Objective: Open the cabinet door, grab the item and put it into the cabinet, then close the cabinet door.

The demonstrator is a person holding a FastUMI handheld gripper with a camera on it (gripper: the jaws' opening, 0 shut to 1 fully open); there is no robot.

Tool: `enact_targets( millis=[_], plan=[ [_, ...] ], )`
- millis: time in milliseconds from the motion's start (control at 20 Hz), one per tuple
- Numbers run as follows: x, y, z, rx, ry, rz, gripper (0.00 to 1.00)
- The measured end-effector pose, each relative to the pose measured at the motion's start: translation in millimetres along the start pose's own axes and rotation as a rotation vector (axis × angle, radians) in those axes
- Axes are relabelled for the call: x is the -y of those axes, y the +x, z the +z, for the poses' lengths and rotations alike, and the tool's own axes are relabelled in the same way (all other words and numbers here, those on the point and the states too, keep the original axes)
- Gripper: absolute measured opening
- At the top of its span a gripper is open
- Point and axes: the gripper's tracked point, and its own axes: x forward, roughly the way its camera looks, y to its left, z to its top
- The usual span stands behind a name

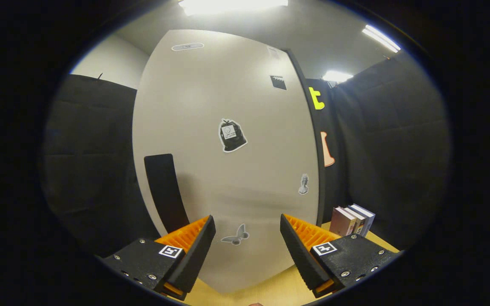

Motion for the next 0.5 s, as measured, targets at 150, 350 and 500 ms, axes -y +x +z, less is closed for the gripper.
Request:
enact_targets(
  millis=[150,350,500],
  plan=[
    [-24,13,-2,-0.01,0.006,0.039,0.95],
    [-33,17,-1,-0.012,-0.008,0.029,0.94],
    [-28,10,1,-0.009,0.0,0.033,0.95]
  ],
)
